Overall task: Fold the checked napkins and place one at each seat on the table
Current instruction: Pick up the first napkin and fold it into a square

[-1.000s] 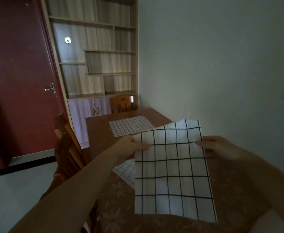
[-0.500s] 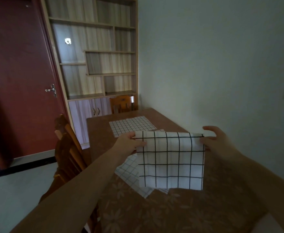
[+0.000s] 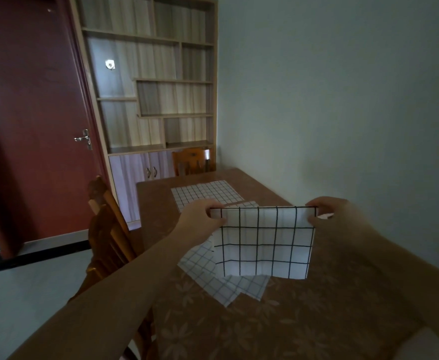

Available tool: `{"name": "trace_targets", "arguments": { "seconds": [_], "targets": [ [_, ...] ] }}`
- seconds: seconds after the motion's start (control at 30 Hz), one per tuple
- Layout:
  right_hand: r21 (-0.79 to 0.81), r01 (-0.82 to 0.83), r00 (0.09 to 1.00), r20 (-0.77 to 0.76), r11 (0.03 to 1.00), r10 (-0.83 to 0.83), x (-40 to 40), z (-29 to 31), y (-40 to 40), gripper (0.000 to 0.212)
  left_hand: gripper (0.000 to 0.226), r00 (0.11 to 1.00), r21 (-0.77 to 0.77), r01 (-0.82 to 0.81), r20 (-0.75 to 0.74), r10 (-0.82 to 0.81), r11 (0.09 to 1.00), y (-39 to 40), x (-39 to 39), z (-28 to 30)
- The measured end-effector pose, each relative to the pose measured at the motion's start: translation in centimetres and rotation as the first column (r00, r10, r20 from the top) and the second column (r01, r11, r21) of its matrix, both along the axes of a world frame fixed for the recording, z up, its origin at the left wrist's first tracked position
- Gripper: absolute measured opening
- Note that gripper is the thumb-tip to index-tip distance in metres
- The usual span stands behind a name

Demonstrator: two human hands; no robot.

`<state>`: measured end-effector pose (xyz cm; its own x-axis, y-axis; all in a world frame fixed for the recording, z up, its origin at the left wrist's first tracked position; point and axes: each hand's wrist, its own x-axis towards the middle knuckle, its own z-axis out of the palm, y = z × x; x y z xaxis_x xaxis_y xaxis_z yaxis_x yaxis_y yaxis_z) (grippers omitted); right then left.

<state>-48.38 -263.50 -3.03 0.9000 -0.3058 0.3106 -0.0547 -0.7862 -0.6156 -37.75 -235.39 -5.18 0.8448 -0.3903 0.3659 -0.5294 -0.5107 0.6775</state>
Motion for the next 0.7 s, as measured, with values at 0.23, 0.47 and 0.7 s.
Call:
{"name": "trace_targets", "arguments": {
  "seconds": [0.23,0.47,0.7],
  "targets": [
    [-0.221,-0.019,1.000,-0.001,0.975,0.019,-0.2,1.0,1.3,0.021,0.020,1.000,0.344,0.018,-0.013,-0.015,0.939,1.4,1.4,-0.3],
    [-0.358,-0.255,0.967,-0.092,0.898,0.237,2.1,1.0,7.3,0.005,0.052,0.934,0.259,0.332,-0.228,-0.276,0.907,-1.9,-1.1,0.4],
    [-0.112,-0.304,0.952,-0.073,0.946,0.297,1.7,0.5,7.5,0.016,0.022,0.927,-0.037,0.299,-0.224,-0.300,0.954,-3.0,-1.1,0.6]
  ]
}}
